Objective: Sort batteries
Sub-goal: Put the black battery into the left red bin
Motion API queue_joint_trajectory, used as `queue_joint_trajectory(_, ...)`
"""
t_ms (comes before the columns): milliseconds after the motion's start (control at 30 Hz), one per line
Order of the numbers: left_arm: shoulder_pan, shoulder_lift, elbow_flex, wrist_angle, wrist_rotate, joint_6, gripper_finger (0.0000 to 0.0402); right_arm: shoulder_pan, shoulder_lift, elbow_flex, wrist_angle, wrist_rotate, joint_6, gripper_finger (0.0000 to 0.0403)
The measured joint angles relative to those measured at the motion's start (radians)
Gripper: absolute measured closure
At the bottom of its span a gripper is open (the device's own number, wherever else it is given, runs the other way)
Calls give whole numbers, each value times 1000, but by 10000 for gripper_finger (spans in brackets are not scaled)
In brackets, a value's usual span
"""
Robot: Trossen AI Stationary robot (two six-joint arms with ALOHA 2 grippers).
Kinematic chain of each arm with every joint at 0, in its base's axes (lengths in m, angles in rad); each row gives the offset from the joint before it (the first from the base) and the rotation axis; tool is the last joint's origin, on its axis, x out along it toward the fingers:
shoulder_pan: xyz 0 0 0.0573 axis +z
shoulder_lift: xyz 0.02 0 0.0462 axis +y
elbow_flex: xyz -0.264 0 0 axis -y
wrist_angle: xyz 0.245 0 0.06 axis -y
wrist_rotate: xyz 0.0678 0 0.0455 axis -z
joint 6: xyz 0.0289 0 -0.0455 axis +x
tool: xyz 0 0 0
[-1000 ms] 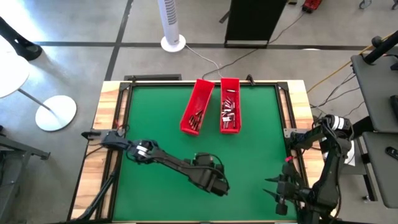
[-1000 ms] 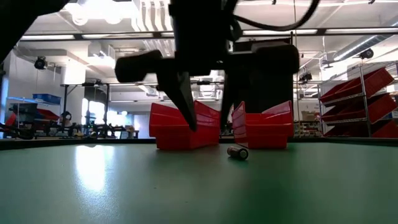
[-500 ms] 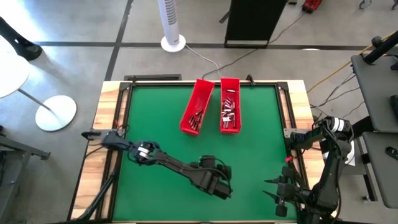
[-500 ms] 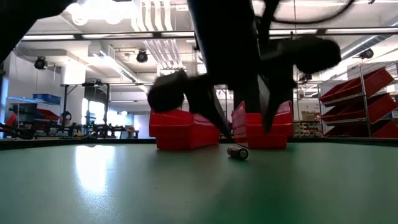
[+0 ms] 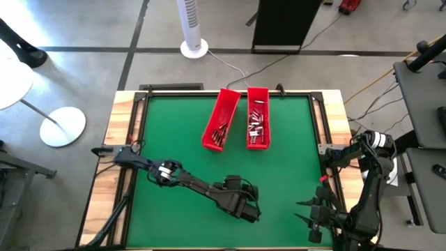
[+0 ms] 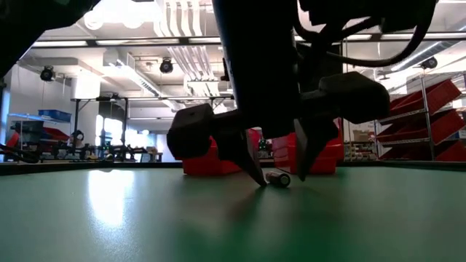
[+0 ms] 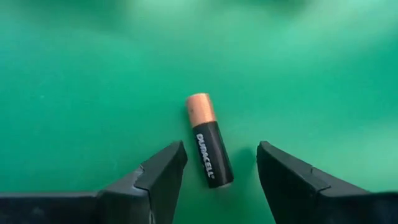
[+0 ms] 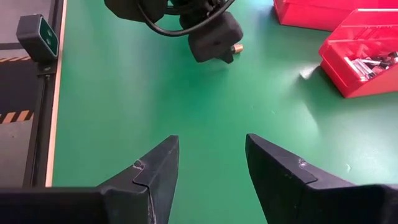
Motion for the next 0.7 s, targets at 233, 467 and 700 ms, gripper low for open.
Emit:
queue_joint_trajectory(233, -2, 38, 0, -17, -48, -56, 263, 0, 0, 0, 0, 0, 2, 229)
queue_joint_trajectory(467, -6, 72, 6, -35, -28, -30, 296, 0, 0, -1, 1, 0, 0, 240)
queue_joint_trajectory(700, -4, 71, 6, -67, 7, 58, 300, 0, 0, -1, 0, 0, -1, 247)
